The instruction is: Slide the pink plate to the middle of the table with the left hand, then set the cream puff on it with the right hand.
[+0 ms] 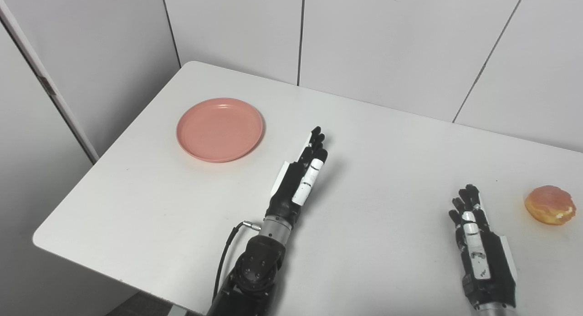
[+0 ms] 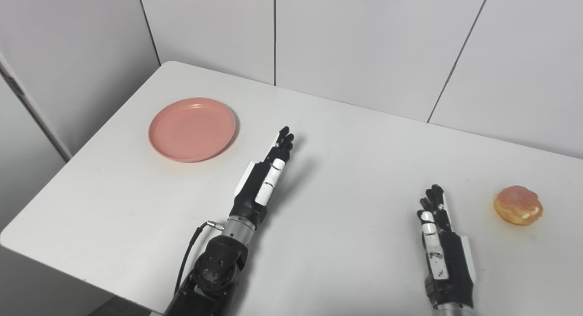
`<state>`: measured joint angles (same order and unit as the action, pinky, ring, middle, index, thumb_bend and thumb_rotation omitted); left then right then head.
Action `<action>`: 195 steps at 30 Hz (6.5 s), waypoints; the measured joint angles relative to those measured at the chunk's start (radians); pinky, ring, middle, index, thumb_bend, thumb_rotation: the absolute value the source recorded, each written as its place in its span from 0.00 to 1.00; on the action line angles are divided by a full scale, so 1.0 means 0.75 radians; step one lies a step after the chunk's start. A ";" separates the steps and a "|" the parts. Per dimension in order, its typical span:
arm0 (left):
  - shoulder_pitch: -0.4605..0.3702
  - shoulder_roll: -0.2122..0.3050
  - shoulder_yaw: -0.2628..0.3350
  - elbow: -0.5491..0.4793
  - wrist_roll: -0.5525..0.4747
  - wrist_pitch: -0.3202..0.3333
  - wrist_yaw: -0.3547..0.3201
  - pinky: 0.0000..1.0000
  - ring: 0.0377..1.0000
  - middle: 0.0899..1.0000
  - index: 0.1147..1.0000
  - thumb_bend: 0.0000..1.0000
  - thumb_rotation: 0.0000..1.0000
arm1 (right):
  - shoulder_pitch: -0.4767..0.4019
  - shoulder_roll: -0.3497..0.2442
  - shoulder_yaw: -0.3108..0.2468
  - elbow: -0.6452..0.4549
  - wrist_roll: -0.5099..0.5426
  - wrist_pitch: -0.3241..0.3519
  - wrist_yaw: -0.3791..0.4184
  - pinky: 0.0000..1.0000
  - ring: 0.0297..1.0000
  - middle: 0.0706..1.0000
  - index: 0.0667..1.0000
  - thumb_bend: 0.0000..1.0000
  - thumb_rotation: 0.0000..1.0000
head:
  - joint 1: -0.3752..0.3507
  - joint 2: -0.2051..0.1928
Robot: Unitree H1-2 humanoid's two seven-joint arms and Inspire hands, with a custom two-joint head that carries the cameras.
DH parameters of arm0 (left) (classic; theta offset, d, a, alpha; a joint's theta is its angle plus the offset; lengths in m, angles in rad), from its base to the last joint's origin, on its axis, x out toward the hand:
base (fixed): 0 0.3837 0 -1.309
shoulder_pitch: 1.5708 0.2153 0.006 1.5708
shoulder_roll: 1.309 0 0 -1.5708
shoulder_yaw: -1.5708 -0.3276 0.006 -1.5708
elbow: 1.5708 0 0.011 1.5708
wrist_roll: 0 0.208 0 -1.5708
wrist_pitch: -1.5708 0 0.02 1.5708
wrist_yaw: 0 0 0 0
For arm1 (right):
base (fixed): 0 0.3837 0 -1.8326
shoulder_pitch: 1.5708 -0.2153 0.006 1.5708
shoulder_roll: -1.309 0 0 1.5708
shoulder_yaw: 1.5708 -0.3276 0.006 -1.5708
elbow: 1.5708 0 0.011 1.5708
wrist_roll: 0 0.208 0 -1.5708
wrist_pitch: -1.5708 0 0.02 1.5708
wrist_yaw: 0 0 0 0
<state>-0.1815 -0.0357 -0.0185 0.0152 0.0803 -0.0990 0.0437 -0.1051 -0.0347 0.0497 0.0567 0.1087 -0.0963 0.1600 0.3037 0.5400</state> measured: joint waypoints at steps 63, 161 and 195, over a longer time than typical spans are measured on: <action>-0.213 0.365 0.590 0.372 -0.220 -0.156 0.279 0.72 0.71 0.68 0.67 0.86 1.00 | -0.016 -0.002 -0.009 0.027 -0.012 -0.043 0.009 1.00 1.00 1.00 1.00 0.57 0.85 | 0.018 -0.016; -0.100 0.174 0.068 0.130 -0.214 0.169 -0.011 0.86 0.82 0.82 0.81 0.75 1.00 | 0.011 0.022 0.004 -0.027 -0.061 0.003 -0.040 1.00 1.00 1.00 1.00 0.60 0.89 | -0.265 0.108; 0.095 0.194 -0.035 0.009 -0.333 0.089 -0.322 0.95 0.93 0.93 0.93 0.76 1.00 | -0.091 0.226 -0.029 0.047 -0.226 0.049 -0.339 1.00 0.99 0.96 0.95 0.69 0.82 | -0.747 0.194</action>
<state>-0.1104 0.1097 -0.0446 0.0216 -0.1694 -0.0320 -0.1980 -0.1730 0.1346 0.0280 0.0920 -0.0608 -0.0595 -0.0942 -0.2564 0.6857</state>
